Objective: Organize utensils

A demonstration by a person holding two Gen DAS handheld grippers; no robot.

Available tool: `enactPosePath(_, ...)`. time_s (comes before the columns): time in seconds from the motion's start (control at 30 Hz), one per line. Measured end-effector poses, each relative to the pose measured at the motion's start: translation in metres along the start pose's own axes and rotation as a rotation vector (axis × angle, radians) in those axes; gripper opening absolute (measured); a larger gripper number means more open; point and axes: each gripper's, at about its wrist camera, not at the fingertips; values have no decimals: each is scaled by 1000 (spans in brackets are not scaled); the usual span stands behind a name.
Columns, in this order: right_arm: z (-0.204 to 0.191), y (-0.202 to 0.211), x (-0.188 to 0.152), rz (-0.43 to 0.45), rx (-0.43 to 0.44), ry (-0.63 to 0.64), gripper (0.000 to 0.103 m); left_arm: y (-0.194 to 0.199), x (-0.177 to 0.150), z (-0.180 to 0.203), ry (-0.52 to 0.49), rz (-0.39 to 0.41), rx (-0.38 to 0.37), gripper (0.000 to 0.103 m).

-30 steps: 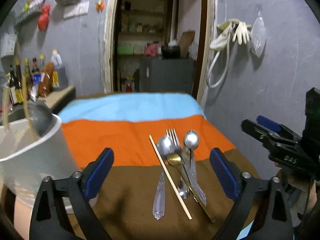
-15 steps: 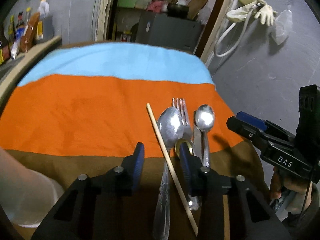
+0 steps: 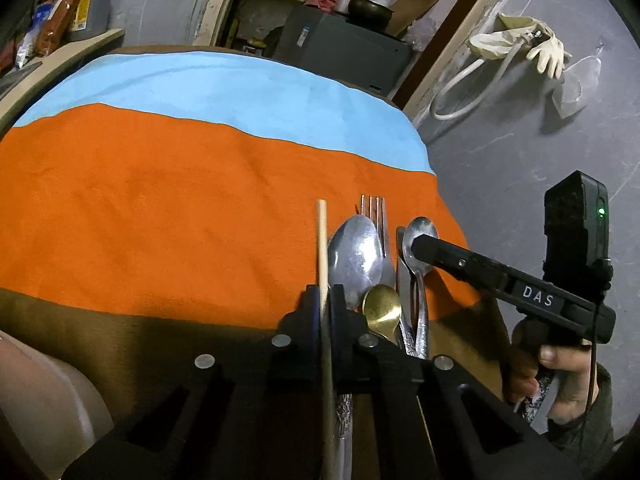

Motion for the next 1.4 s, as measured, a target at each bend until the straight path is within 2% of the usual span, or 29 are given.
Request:
enactPosePath(0.07, 0, 1, 0, 0, -9, 2, 28, 1, -1, 0, 1, 3, -7, 2)
enactPosePath(0.1, -1, -1, 0, -2, -16, -1, 15, 0, 0, 1, 1, 4, -10, 2)
enactPosePath(0.13, 1, -2, 0, -10, -15, -14, 11, 0, 0, 1, 1, 6, -13, 2)
enactPosePath(0.33, 6, 1, 1, 12, 2, -62, 5, 13, -1, 10, -13, 57, -47, 2)
enactPosePath(0.57, -26, 36, -8, 167, -57, 70, 3, 63, -3, 33, -59, 237, -159, 2)
enactPosePath(0.73, -59, 72, -24, 341, -110, 201, 2, 97, -7, 43, -91, 369, -208, 2)
enactPosePath(0.83, -74, 87, -34, 418, -123, 236, 2, 119, -12, 46, -106, 462, -246, 2)
enactPosePath(0.97, -95, 102, -42, 510, -147, 287, 1, 140, -11, 48, -111, 534, -263, 2)
enactPosePath(1.2, -128, 122, -46, 615, -167, 375, 0, 184, -6, 22, -58, 642, -245, 2)
enactPosePath(1.4, -165, 137, -40, 689, -107, 409, 0, 234, 6, -16, -13, 767, -172, 2)
Point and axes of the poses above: each gripper's, at about its wrist camera, not at the fingertips, and y roughly against the way its jaws point, z to its right, x to its top, and after that the axes turned 10 degrees about z, right-handed
